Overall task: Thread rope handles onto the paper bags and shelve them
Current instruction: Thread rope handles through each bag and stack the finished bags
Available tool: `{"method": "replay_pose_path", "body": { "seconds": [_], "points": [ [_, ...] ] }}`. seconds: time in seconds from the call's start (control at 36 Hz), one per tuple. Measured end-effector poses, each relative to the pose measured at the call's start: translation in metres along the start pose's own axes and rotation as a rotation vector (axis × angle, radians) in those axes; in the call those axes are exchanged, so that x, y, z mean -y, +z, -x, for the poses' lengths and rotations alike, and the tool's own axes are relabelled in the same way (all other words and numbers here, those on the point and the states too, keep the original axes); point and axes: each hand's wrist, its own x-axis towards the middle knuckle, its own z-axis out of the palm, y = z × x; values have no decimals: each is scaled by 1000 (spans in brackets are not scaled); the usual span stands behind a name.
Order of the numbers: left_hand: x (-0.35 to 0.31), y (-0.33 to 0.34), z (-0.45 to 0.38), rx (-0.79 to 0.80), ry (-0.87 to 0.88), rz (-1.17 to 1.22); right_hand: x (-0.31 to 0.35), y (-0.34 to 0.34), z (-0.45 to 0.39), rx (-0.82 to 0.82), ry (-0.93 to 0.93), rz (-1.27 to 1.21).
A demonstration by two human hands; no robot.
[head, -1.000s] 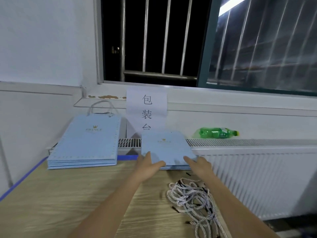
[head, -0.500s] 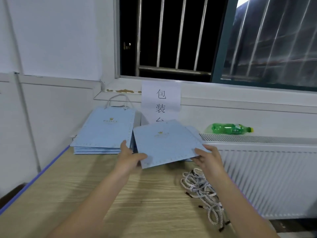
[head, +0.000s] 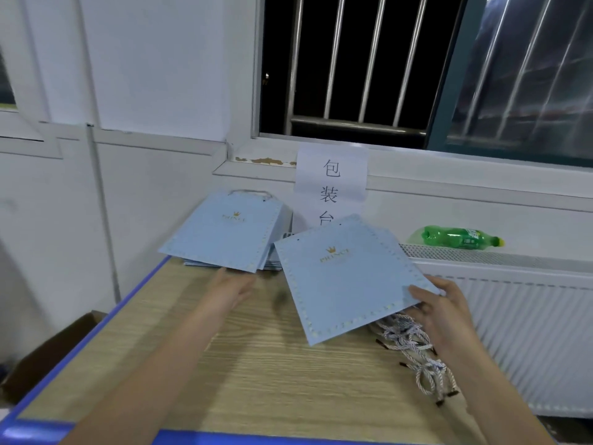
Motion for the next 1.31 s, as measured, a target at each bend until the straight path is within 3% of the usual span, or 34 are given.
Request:
{"method": "replay_pose_path", "body": {
  "seconds": [0.17,0.56,0.69,0.78,0.89,1.03,1.19,1.31],
  "points": [
    [3,8,-31,-14,-98,160,0,7,-2,-21,4,16],
    [-13,40,-29,96,-89,286,-6,2,0,-77,16,-43],
    [-18,20,-21,-53,-29,264,-14,1,-6,-34,33,-2],
    [-22,-6,-13,-29,8,63,-18,3,-11,4,67,44],
    [-26,-40,0,157,34,-352,-23,13,-11,45,4,249],
    [-25,-72,18,329,65,-650,-37,33,-9,132,-60,467],
    [-20,-83,35,126,179,-952,-46,37,-10,337,-205,899],
    [-14,-86,45,54,181,-991,-47,35,-15,457,-297,1109]
  ]
}}
